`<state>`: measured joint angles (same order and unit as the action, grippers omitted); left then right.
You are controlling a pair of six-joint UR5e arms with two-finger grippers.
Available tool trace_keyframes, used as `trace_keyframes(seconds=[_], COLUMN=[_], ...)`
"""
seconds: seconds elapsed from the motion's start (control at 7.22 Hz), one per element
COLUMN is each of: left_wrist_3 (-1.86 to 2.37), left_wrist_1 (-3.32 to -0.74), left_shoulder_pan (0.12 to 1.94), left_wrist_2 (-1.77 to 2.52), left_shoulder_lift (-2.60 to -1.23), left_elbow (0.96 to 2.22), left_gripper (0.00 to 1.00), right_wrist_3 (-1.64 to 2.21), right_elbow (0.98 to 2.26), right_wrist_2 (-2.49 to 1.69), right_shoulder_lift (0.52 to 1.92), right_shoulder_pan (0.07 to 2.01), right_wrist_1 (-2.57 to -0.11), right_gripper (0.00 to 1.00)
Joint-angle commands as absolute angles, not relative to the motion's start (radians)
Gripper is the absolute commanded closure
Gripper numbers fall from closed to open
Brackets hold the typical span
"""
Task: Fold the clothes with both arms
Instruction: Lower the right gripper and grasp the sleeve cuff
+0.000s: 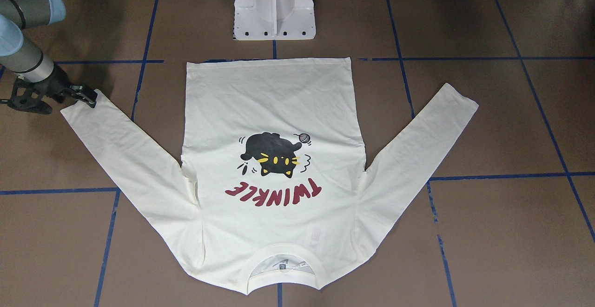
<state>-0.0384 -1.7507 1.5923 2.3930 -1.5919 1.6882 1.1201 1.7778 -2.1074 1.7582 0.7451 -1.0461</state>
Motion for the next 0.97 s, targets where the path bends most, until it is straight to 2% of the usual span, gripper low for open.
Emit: trace_keyframes(seconds=[0.0, 0.69, 0.83], left_wrist_3=[-0.038, -0.038, -0.038], left_wrist_1=[-1.75, -1.75, -1.75], left_shoulder_pan=[1.592, 1.592, 1.592], left_wrist_2=[2.393, 2.393, 2.393], left_shoulder_lift=[-1.597, -1.6, -1.6], left_elbow=[1.687, 1.687, 1.687], left_gripper=[0.0, 0.0, 0.0], right_wrist_3=[1.123, 1.123, 1.123], right_elbow=[1.811, 1.793, 1.793], right_wrist_2=[-2.138, -2.134, -2.14], right_shoulder_lift=[1.763, 1.766, 1.763], right_shoulder_pan=[0.747, 0.747, 0.747], right_wrist_1=[-1.046, -1.046, -1.046], right_gripper=[0.02, 0.03, 0.35])
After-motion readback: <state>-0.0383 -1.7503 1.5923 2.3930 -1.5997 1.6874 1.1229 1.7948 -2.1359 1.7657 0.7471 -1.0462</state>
